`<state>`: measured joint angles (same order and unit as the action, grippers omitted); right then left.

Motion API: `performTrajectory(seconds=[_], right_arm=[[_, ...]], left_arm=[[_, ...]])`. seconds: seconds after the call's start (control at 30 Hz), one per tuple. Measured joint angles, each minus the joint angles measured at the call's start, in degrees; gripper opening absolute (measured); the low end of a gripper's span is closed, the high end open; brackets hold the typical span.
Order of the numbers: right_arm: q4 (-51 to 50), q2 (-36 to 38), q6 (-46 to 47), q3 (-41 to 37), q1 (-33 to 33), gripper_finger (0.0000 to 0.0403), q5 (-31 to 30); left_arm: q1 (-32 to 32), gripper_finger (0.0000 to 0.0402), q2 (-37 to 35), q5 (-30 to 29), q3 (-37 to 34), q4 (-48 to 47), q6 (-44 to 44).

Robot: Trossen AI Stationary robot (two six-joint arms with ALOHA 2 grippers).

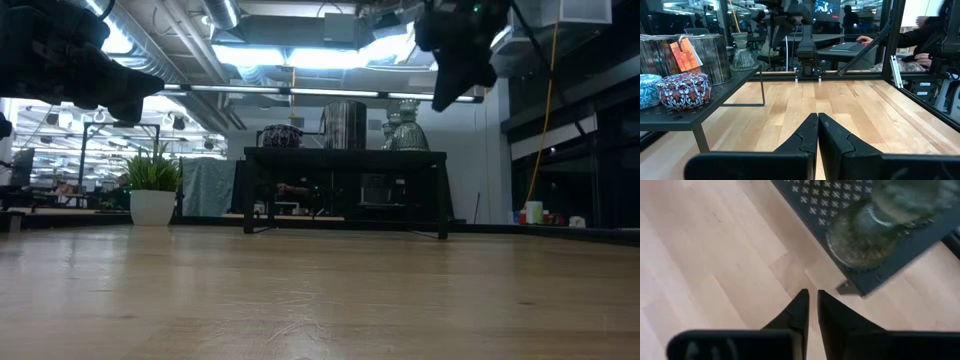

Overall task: Pick & Place candle stick holders
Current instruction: Put the green candle holder on the shelf

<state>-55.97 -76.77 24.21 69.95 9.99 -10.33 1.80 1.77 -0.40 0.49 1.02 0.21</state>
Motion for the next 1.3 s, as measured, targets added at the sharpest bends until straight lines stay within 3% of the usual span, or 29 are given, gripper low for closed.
performTrajectory(seconds=[0.43,1.3], right_arm=[[12.1,0.0,-4.0,-8.9,1.0,0.0004,-4.1],[18.9,0.0,-7.1,-9.3,4.9,0.0001,-8.1]], left_arm=[[0.0,0.0006,0.0,0.0,0.0,0.0,0.0],[0.0,0.0006,0.0,0.0,0.0,0.0,0.0]])
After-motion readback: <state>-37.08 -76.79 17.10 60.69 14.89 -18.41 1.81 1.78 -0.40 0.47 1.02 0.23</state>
